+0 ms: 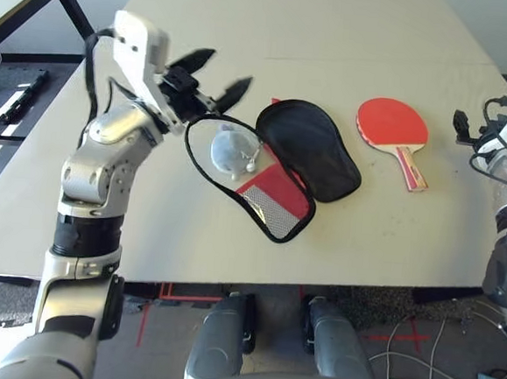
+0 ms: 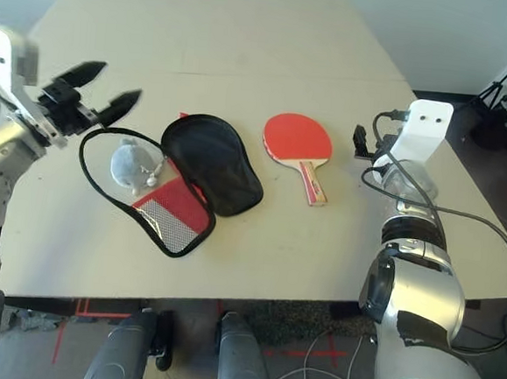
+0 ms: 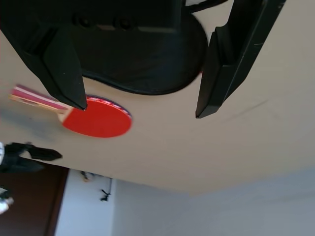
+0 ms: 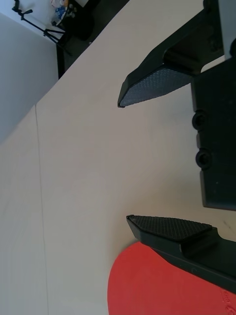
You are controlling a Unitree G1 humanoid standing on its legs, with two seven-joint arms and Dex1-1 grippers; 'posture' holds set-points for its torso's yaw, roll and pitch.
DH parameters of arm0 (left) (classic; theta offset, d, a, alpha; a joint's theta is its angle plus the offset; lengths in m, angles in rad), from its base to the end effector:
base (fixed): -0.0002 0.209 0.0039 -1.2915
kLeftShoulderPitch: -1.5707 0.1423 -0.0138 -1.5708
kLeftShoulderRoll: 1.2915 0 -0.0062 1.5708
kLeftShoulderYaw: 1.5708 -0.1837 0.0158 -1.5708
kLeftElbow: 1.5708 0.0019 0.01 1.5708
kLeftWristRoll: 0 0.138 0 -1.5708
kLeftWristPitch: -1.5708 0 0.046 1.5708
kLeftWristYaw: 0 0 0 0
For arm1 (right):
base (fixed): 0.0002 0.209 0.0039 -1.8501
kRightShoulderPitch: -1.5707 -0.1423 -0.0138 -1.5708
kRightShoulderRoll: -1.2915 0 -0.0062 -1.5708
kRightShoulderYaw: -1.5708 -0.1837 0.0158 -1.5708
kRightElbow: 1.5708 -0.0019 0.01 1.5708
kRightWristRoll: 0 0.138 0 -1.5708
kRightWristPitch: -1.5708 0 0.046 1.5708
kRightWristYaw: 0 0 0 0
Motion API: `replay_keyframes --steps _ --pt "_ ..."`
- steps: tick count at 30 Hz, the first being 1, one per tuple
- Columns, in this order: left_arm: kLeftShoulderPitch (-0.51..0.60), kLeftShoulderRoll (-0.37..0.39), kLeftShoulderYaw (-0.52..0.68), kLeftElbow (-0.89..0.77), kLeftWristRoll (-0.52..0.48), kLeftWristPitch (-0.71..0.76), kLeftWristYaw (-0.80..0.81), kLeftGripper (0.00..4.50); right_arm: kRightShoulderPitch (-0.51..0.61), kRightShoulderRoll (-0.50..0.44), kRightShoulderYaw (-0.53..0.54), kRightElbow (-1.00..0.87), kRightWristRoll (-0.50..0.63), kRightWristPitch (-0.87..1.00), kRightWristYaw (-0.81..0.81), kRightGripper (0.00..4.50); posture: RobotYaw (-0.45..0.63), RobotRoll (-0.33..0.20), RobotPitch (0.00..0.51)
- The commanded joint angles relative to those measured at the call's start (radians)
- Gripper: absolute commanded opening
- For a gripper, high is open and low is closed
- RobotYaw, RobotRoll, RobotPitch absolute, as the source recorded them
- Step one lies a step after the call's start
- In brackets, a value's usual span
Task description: Store the ping-pong paddle in its case and zip it.
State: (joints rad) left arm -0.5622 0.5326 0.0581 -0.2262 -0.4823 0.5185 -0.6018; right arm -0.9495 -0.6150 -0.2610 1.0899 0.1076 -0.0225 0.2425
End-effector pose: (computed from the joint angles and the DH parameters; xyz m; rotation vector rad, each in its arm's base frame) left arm 0.2655 0.1998 0.2173 0.1759 -0.2174 -0.7725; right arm 0.3280 -0.3107 0.1710 -0.1279 0.0055 -0.1867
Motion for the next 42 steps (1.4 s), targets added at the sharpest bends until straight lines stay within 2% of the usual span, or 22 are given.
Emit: replay_keyframes --steps 1,10,15,19,26,42 --pt "0.037 -0.007 -0.053 -0.018 0.014 0.007 -0.035 4.50 0.020 0.012 0.043 -0.134 -0.008 0.143 0.036 4.49 -0.03 0.000 0.180" --pt "0.062 -0.048 -0.124 0.013 0.091 -0.054 -0.059 4.50 0.039 -0.009 0.161 -0.552 -0.017 0.739 0.118 4.49 -0.04 0.000 0.181" --pt "0.073 -0.067 -0.150 0.013 0.114 -0.067 -0.069 4.50 0.001 -0.031 0.252 -0.611 -0.030 1.021 0.175 4.49 -0.05 0.000 0.179" --pt "0.077 -0.077 -0.168 0.013 0.130 -0.074 -0.076 4.50 -0.016 -0.034 0.331 -0.606 -0.027 1.147 0.249 4.49 -0.04 0.000 0.180" --pt "0.093 -0.086 -0.182 0.005 0.151 -0.077 -0.077 4.50 -0.049 -0.029 0.379 -0.580 -0.019 1.244 0.318 4.49 -0.03 0.000 0.180" --pt "0.091 -0.100 -0.203 0.010 0.183 -0.092 -0.084 4.50 -0.073 0.037 0.436 -0.429 -0.055 1.174 0.345 4.49 -0.02 0.000 0.176"
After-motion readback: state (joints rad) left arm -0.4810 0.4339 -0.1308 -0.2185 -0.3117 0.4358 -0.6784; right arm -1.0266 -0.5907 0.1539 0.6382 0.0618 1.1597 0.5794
